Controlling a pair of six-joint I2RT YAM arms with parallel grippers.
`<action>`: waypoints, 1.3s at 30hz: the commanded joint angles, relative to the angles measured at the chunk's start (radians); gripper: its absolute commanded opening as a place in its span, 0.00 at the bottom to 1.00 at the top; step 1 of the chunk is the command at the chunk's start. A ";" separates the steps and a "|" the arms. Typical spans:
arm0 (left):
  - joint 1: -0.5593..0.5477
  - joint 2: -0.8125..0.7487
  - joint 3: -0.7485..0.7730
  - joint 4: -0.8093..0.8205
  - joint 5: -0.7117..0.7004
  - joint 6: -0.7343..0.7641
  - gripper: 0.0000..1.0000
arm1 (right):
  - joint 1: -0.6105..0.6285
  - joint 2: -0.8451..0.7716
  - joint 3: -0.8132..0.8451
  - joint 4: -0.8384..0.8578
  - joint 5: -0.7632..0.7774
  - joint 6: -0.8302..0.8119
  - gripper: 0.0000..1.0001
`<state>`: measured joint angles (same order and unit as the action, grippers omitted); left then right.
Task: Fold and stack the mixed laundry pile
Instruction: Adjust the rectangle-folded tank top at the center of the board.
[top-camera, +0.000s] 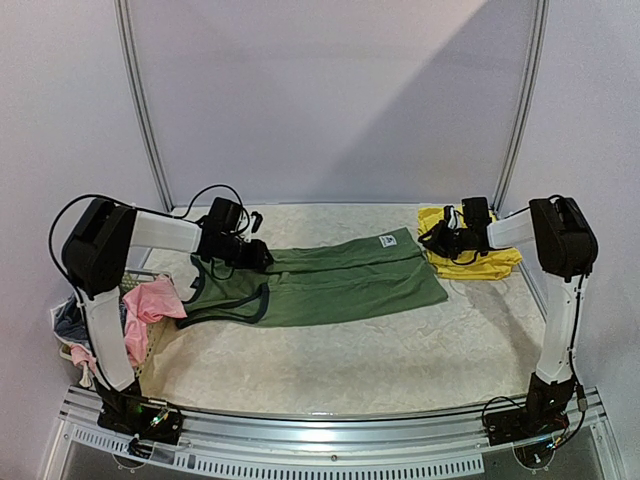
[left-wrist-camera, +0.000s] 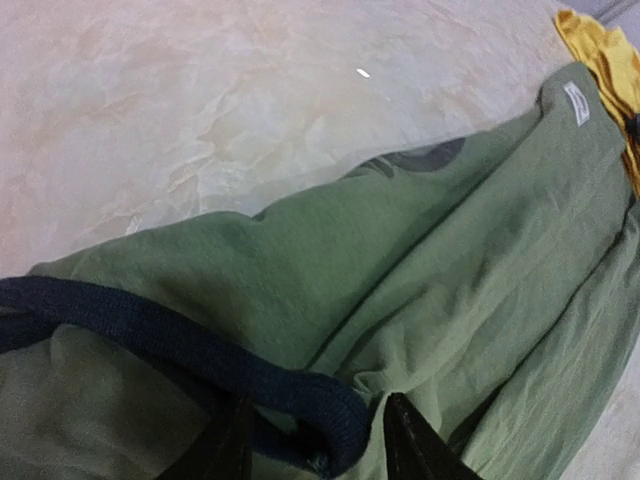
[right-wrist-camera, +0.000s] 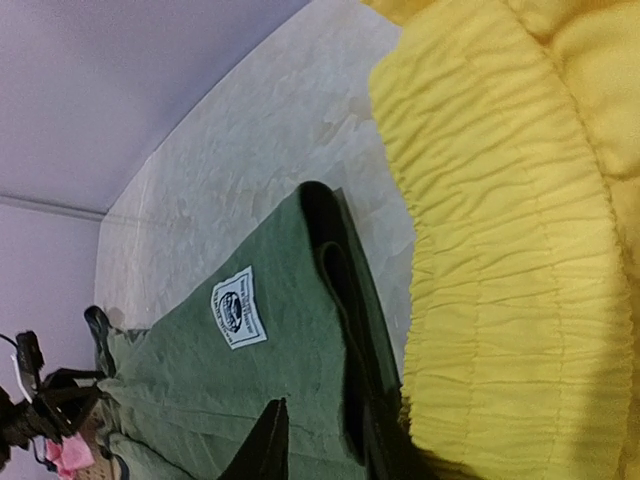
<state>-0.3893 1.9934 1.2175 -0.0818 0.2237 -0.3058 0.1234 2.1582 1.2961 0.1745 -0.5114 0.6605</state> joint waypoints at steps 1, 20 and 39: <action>-0.035 -0.130 -0.016 -0.039 -0.097 0.003 0.52 | 0.012 -0.113 0.007 -0.101 0.034 -0.045 0.33; -0.187 -0.151 -0.037 -0.233 -0.153 -0.095 0.41 | 0.165 0.083 0.436 -0.471 0.131 -0.283 0.39; -0.176 0.046 0.003 -0.273 -0.177 -0.081 0.31 | 0.178 0.212 0.433 -0.652 0.282 -0.300 0.33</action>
<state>-0.5774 1.9709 1.2057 -0.3218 0.0803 -0.3977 0.2947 2.3836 1.8236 -0.3988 -0.3199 0.3573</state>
